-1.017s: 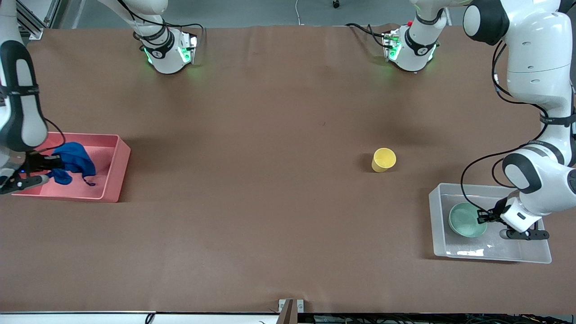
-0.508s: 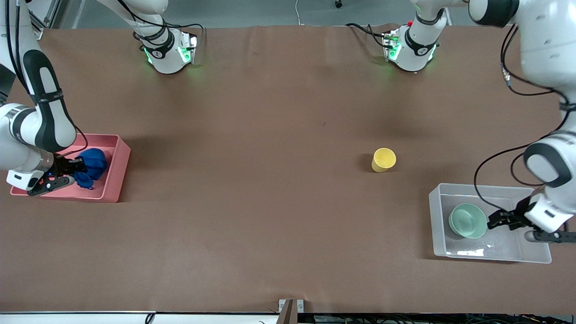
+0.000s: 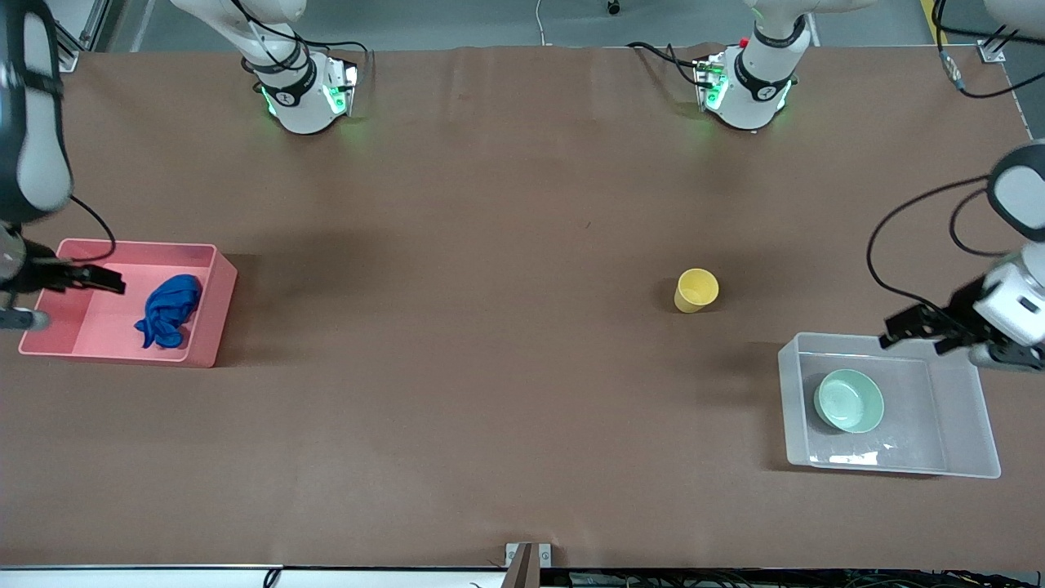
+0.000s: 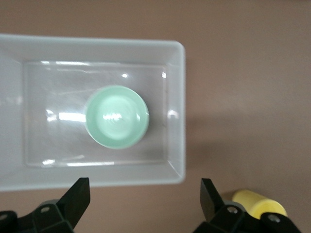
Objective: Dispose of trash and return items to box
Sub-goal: 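Release the cloth and bowl, raising both grippers out of the bins, then move the left gripper to the yellow cup and grasp its rim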
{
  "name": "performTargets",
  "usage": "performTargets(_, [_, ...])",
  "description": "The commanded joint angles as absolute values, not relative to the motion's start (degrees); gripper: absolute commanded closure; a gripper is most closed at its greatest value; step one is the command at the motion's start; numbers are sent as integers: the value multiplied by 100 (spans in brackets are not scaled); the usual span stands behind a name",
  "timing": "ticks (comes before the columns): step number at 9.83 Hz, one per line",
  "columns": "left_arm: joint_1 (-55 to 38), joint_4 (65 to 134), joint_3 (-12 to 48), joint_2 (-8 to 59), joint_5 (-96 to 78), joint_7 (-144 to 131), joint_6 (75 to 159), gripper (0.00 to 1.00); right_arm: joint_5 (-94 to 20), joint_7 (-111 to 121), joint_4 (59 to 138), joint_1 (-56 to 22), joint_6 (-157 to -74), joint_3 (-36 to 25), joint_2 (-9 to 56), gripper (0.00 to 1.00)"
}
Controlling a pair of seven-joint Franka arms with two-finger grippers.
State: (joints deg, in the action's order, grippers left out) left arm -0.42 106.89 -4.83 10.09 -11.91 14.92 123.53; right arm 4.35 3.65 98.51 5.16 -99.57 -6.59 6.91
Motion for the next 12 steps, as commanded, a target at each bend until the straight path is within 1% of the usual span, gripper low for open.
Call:
performTargets(1, [-53,11888,24,458,-941,1161,12585,0,361,-141,8628,334,-8725,-677,712,0])
performTargets(2, [-53,12196,279,440,-888,1151,12647,0,65,-106,8231,377,-8292,-720,608,0])
performTargets(3, [-53,12512,551,466,-870,1143,12891,0,-43,-62,8131,387,-8158,-729,372,0])
performTargets(5, [-105,13190,895,588,-870,1108,13899,0,26,-27,8156,369,-8139,-695,264,0])
performTargets(6, [-184,13288,923,806,-870,1099,14183,0,26,156,8182,369,-8121,-703,255,0])
performTargets(8, [-351,13289,966,1272,-861,1099,14491,5,-17,220,8174,352,-8130,-694,264,0])
performTargets(10, [-360,13263,1142,1720,-861,1099,14764,7,-9,246,8174,351,-8121,-694,255,0])
performTargets(11, [-369,13263,1203,1897,-861,1099,15001,21,17,246,8174,334,-8121,-694,255,0])
performTargets(12, [-378,13263,1213,2020,-861,1099,15090,58,35,255,8183,334,-8112,-694,255,0])
